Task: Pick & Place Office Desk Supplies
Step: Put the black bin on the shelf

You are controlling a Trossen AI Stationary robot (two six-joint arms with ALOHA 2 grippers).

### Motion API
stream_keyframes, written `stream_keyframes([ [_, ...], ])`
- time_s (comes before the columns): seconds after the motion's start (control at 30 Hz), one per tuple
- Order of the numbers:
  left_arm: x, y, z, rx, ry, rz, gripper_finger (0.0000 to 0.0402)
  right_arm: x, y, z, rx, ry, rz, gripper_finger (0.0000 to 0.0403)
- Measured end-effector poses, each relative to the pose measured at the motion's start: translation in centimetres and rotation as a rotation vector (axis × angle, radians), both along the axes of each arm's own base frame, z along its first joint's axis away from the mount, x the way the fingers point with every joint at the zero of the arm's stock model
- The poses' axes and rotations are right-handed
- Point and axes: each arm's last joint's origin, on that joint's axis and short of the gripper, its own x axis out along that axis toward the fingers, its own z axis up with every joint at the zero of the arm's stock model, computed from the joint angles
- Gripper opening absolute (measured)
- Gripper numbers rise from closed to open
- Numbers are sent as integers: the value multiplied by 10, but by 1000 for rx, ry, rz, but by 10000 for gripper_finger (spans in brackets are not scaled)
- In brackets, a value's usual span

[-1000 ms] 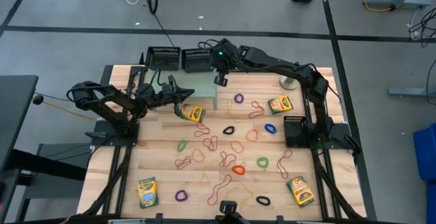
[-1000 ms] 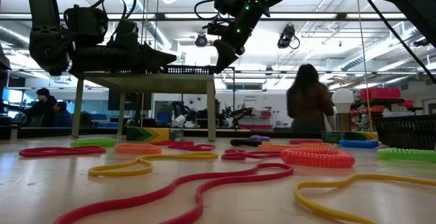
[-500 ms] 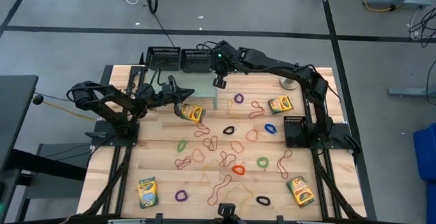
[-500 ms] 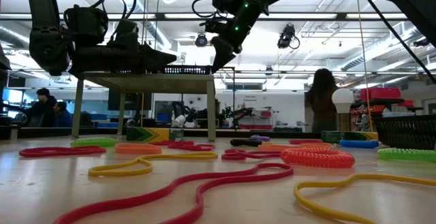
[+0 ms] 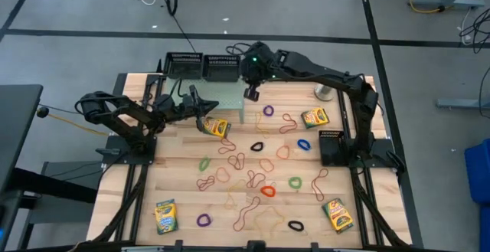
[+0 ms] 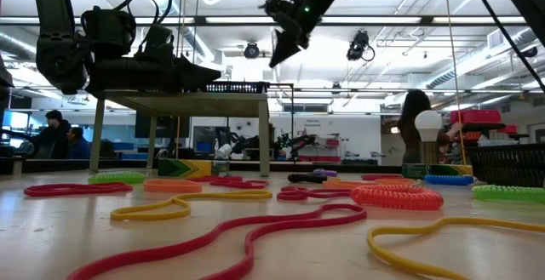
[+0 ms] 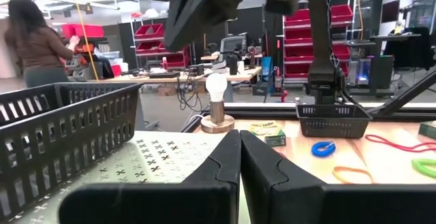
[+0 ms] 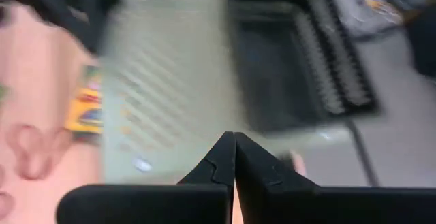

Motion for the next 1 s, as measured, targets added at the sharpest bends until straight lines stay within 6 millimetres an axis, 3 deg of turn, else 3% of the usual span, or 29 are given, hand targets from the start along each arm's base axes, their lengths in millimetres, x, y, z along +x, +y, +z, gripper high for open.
stream_keyframes([
  [0.2, 1, -1, 0, -7, -2, -8, 8, 18, 10, -9, -10, -43, 73, 8],
  [0.4, 3, -6, 0, -20, -6, -40, 8, 7, 36, -16, 74, 132, 64, 4],
  [0.57, 6, -11, 0, -18, -5, -71, 8, -1, 62, -50, 93, 293, 27, 4],
  [0.73, 8, -17, 0, -9, -3, -111, 8, -29, 90, -57, 104, 285, -119, 4],
  [1.0, 12, -20, 5, -30, -29, -179, 8, -96, 144, -44, 172, 86, -494, 5],
])
